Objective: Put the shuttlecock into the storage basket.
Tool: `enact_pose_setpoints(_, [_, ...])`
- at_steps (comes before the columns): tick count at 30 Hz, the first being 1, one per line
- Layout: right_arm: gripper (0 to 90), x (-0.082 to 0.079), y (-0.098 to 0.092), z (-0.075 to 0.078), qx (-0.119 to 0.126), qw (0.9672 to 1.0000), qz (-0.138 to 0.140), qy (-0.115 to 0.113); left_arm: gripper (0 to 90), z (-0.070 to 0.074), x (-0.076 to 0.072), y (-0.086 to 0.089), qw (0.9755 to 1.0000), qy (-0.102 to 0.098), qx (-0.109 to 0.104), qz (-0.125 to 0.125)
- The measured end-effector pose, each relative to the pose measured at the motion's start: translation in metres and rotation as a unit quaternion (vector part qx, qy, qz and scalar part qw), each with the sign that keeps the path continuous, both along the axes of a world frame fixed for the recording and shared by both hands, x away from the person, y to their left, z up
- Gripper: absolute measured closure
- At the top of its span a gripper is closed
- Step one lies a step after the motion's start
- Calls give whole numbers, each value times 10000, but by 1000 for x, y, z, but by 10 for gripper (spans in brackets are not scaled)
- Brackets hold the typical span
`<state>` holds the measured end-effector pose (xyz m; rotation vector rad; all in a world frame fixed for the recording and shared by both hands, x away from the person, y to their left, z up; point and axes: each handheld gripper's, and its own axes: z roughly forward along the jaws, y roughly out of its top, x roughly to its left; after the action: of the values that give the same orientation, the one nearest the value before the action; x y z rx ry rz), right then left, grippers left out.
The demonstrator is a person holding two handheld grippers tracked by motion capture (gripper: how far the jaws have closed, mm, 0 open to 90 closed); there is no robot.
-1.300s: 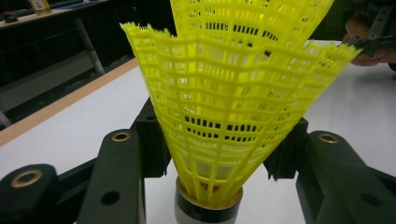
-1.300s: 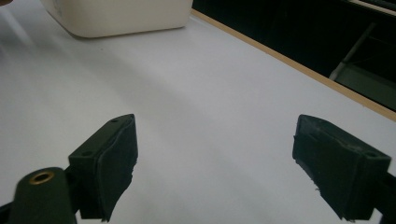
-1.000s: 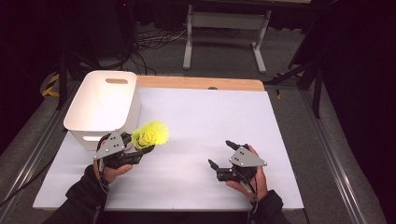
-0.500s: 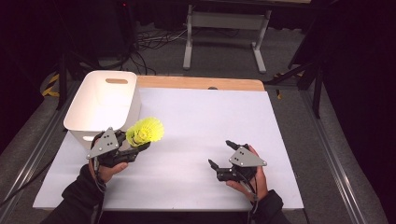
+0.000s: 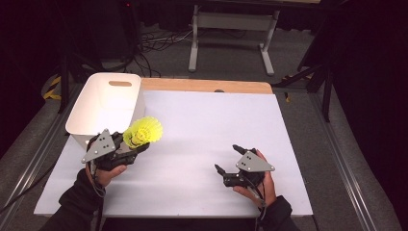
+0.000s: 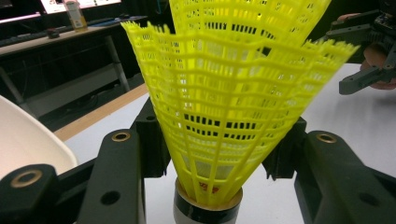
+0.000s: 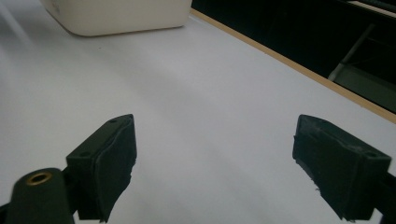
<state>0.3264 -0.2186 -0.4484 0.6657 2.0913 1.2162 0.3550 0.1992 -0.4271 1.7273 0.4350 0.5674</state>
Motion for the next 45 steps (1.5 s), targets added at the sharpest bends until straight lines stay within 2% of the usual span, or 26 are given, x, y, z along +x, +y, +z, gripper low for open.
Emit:
enact_pose_setpoints(21, [146, 1, 0, -1, -32, 10000, 12, 39, 520, 8, -1, 13, 9996, -80, -162, 229])
enact_pose_setpoints(38, [146, 1, 1, -2, -53, 9999, 39, 81, 520, 13, -1, 23, 9992, -36, -112, 390])
enact_pose_setpoints(45, [146, 1, 2, -2, -70, 9999, 47, 108, 520, 16, -1, 29, 9985, -28, -115, 539])
